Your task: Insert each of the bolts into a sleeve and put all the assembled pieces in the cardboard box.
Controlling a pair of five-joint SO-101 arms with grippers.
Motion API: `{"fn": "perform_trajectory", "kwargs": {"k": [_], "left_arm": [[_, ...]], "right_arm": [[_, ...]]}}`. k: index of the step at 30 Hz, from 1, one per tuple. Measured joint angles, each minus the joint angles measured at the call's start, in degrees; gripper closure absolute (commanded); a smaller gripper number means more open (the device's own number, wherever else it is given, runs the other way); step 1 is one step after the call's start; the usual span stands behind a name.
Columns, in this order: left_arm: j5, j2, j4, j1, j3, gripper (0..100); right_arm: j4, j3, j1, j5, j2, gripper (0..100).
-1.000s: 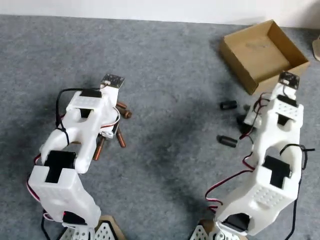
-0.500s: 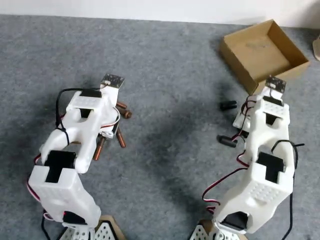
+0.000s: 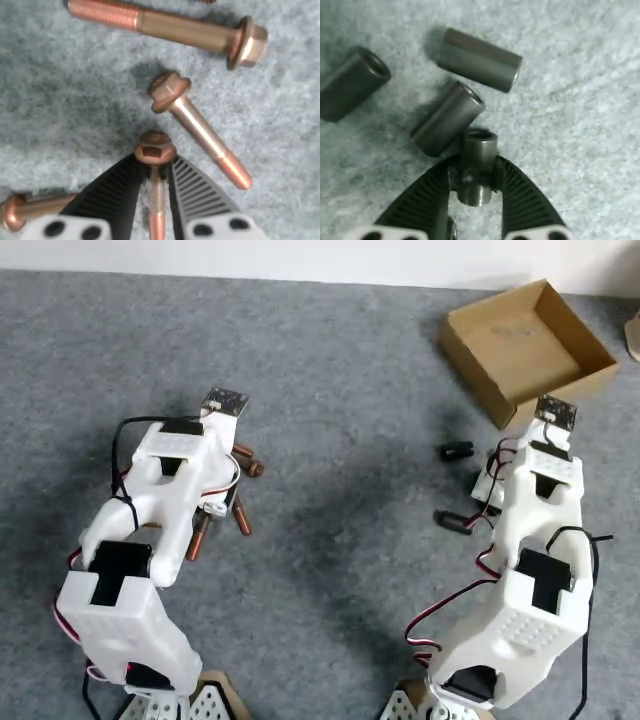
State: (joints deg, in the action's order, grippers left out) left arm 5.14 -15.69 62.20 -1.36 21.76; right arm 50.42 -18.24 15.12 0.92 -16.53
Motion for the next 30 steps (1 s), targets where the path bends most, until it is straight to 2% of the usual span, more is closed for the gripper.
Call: {"fn": "perform_trajectory", "kwargs": {"k": [3,9,17,22,30], "left_arm": [[-0.9,0.0,0.0,0.0,0.0,99],[-2.0,2.0,-0.1,0.0,1.3,99],[-1.9,14.8,-1.6,0.2,12.5,99],[-1.6,23.4,-1.3,3.4,18.3,99],[0.3,33.0,-4.0,5.5,21.0,99]], "right_arm": [[-1.6,-4.5,-0.1,-0.2,4.7,99.4],[-8.2,-22.2,-2.5,-0.4,21.8,99.4],[-10.9,-36.4,-11.0,-2.8,41.5,99.4],[-13.5,-42.5,-15.4,-3.2,49.3,99.4],[-16.1,-53.4,-20.9,-6.7,66.0,99.4]]}}
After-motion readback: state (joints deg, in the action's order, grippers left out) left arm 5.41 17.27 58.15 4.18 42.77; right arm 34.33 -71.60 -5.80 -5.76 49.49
